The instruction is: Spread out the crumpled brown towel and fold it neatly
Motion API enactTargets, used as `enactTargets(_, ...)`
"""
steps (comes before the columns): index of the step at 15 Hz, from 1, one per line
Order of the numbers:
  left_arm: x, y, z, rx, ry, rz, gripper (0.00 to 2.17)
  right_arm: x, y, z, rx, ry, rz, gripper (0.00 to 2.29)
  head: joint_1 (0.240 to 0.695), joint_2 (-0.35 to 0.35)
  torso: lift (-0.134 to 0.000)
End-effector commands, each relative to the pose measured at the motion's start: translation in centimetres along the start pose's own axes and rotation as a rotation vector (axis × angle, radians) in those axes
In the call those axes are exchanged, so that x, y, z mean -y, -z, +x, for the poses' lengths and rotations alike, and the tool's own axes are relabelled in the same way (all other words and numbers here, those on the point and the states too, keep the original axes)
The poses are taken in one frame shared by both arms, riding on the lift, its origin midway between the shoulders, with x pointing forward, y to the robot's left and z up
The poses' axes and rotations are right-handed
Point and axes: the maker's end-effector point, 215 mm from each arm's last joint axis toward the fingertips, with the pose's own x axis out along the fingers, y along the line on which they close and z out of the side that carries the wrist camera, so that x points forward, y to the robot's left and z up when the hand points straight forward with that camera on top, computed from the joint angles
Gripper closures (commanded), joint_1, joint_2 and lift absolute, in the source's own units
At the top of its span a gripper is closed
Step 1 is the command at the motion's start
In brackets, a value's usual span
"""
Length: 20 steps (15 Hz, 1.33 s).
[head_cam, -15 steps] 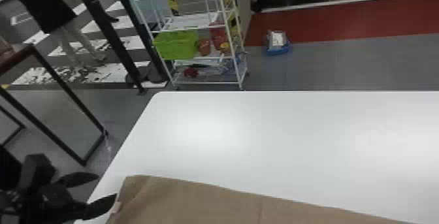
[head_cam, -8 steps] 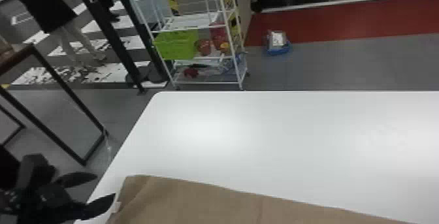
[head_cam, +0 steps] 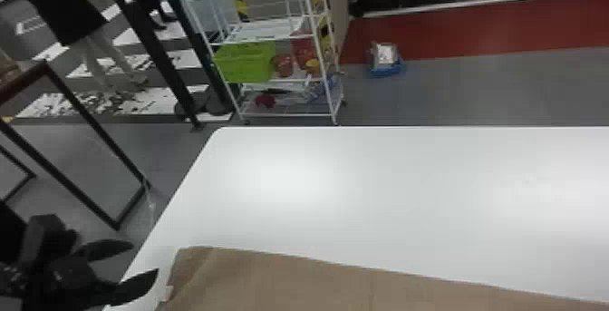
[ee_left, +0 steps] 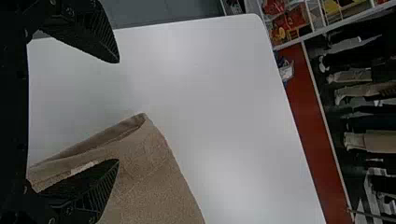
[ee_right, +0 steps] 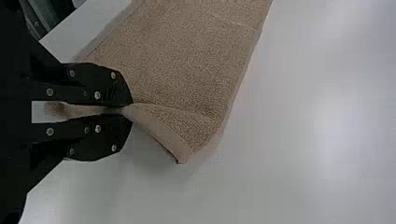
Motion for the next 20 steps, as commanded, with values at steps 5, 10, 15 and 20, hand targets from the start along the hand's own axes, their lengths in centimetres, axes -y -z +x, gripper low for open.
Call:
enactTargets(5,-0.3,-0.3,-0.1,0.002,-0.004,0.007,0.15,5.2,3.1,-4.9,0.046,0.061,0.063,1.26,0.695,0.35,-0.122)
enactTargets(10,-0.1,-0.6,-0.3,0.01,0.002,0.002,0.16,5.2,2.2,-6.7,0.119,0.017,0.073,0.0,0.695,0.35,-0.122)
enactTargets(15,0.2,-0.7,-0.9,0.031,0.007,-0.023,0.16,4.7,-3.3,-14.4,0.323,0.042,-0.039,0.02,0.695,0.35,-0.122)
enactTargets(20,0.6,-0.5,-0.6,0.011,0.015,-0.071,0.2,-2.1,-9.1,-8.7,0.31,-0.028,-0.28,0.15,0.695,0.349,-0.122)
